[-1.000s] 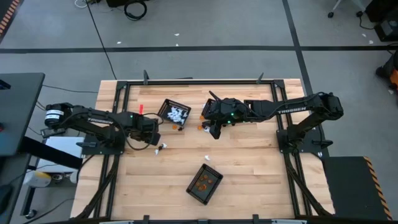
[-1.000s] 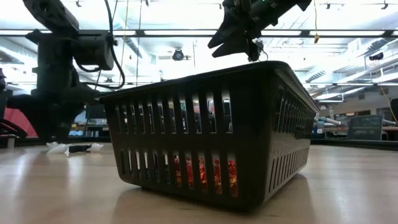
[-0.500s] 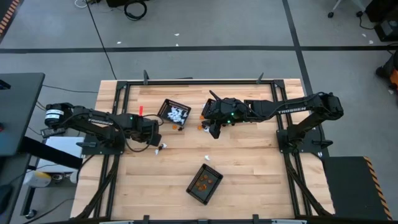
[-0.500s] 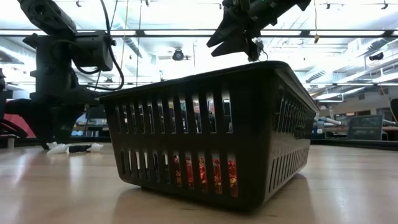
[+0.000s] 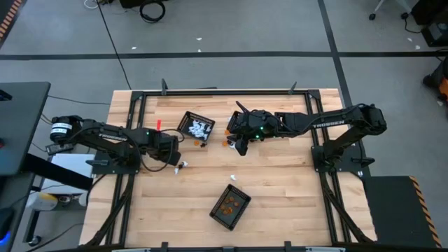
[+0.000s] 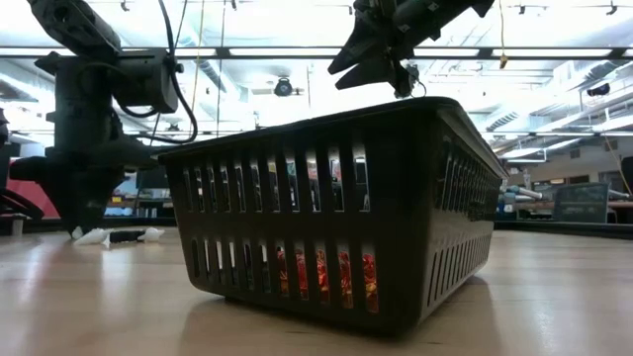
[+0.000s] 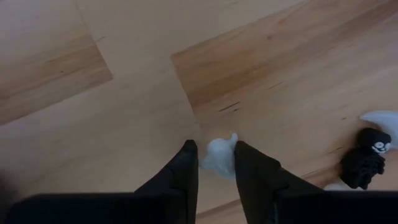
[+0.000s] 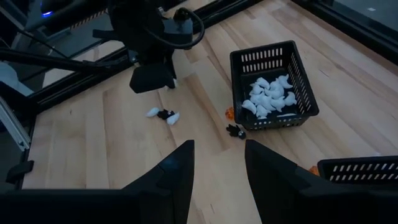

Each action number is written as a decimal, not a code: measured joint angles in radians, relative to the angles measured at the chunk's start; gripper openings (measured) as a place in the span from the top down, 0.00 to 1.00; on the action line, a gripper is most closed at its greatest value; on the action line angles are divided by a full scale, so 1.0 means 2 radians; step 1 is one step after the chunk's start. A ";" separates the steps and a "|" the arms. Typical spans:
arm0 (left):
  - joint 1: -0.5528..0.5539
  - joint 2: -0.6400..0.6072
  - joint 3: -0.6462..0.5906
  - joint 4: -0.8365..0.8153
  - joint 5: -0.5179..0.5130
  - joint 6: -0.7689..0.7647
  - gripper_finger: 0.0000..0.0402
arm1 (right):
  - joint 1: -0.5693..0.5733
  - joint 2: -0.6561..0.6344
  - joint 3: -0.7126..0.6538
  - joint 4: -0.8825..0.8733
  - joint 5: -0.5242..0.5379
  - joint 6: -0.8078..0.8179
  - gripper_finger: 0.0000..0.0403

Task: Sort Halloween decoration
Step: Put the white ghost toy into the top left black basket

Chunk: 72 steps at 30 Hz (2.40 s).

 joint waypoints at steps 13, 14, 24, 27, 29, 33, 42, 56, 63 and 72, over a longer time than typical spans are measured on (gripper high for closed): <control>0.001 -0.002 0.018 0.003 0.011 0.001 0.80 | 0.000 0.000 0.000 0.000 -0.001 -0.015 0.64; 0.001 -0.002 0.020 0.006 0.011 0.001 0.80 | 0.000 0.000 0.000 0.000 -0.001 -0.016 0.64; 0.001 -0.002 0.023 0.096 0.046 0.000 0.81 | 0.000 0.000 0.000 -0.001 -0.001 -0.027 0.64; 0.001 -0.002 0.023 0.113 0.048 -0.003 0.83 | 0.000 -0.001 0.000 -0.001 -0.002 -0.027 0.64; 0.001 -0.006 0.023 0.131 0.052 -0.004 0.85 | 0.000 -0.001 0.000 -0.001 -0.002 -0.026 0.64; 0.008 -0.007 0.023 0.160 0.052 -0.003 0.88 | 0.000 -0.001 0.000 -0.001 -0.002 -0.029 0.64; 0.063 -0.007 0.023 0.234 0.064 0.013 0.89 | -0.001 -0.001 0.000 -0.001 -0.002 -0.034 0.64; 0.082 -0.007 0.026 0.246 0.050 0.053 0.89 | -0.006 -0.002 0.000 -0.058 -0.023 -0.037 0.64; 0.006 -0.007 0.098 0.136 0.007 0.154 0.89 | -0.005 -0.002 0.000 -0.058 -0.023 -0.026 0.64; -0.069 0.038 0.137 0.123 -0.037 0.306 0.73 | -0.020 -0.002 0.000 -0.033 -0.016 -0.039 0.64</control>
